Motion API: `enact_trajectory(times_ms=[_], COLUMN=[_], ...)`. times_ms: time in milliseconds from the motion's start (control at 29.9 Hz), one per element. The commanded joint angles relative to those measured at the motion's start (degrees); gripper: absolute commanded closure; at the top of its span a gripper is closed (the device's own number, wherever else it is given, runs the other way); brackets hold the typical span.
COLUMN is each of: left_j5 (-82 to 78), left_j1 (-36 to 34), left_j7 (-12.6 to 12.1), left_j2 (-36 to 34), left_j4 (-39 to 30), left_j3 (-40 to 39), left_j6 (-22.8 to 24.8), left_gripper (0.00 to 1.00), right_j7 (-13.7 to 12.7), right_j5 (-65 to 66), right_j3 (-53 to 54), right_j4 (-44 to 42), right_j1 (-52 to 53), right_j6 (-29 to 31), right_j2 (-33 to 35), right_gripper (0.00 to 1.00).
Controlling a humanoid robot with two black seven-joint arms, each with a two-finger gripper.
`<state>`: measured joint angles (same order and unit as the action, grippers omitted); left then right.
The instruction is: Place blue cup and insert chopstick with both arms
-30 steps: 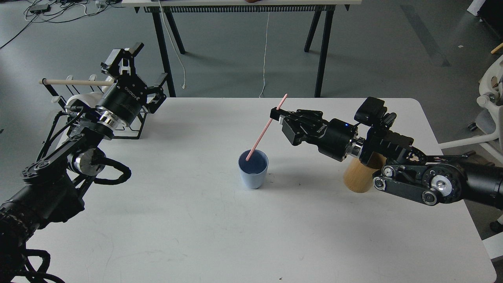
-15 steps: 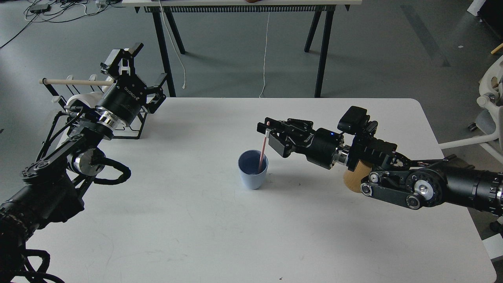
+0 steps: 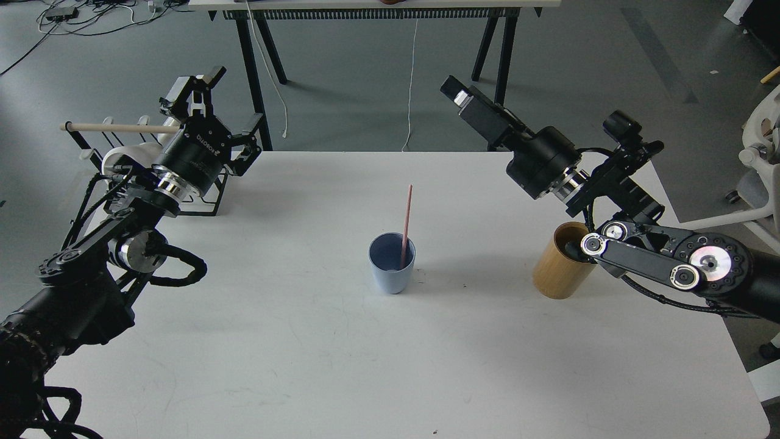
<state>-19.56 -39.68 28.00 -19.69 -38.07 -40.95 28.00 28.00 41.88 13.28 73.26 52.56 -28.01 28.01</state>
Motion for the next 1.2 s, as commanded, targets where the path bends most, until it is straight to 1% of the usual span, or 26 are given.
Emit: enact_trajectory(times_ms=[0,33,67,167,267,301,435,501,602,669,836,1170], left_j5=[0.75,0.66,0.66,0.66,0.66,0.66,0.66,0.66,0.31,0.13,0.13,-0.04], left_j1=[1.01,1.45,1.63,1.54,1.54,1.45,0.75,0.66,0.66,0.66,0.57,0.84], left_j7=[0.0,0.0,0.0,0.0,0.0,0.0,0.0,0.0,0.0,0.0,0.0,0.0], left_j2=[-0.17,-0.17,-0.26,-0.78,-1.66,-2.18,-4.82,-5.96,-6.32,-6.15,-4.66,-5.0], left_j4=[0.02,0.02,0.02,0.02,-0.16,-0.42,-3.31,-5.42,-10.51,-12.02,-12.11,-11.85], left_j3=[-0.27,0.17,0.43,0.52,0.52,0.52,0.26,-0.27,-0.01,0.0,0.35,0.26], left_j6=[0.0,0.0,0.0,0.0,0.0,0.0,0.0,0.0,0.0,0.0,0.0,0.0], left_gripper=[0.02,0.02,0.02,0.02,0.02,0.02,0.02,0.02,0.02,0.02,0.02,0.02], right_j7=[0.0,0.0,0.0,0.0,0.0,0.0,0.0,0.0,0.0,0.0,0.0,0.0], right_j5=[-18.28,-21.98,-24.36,-28.42,-32.81,-34.13,-35.46,-35.55,-35.64,-35.64,-36.78,-36.34], right_j3=[1.75,2.45,3.41,6.67,8.61,9.04,11.24,11.42,11.95,13.08,20.9,19.68], right_j4=[0.39,0.3,0.04,-0.66,-3.46,-4.87,-9.62,-10.59,-11.12,-10.77,-10.77,-10.16], right_j1=[-2.02,-2.55,-3.08,-4.66,-5.28,-5.28,-5.37,-5.45,-5.81,-6.77,-11.07,-12.57], right_j6=[3.37,8.62,13.2,29.01,50.61,56.01,56.01,56.01,56.01,56.01,56.01,56.01], right_j2=[0.29,0.46,0.73,2.83,4.59,5.03,5.13,5.12,5.12,5.21,4.42,3.81], right_gripper=[0.1,0.09,0.06,0.05,0.03,0.01,0.01,0.01,0.01,0.01,0.01,0.01])
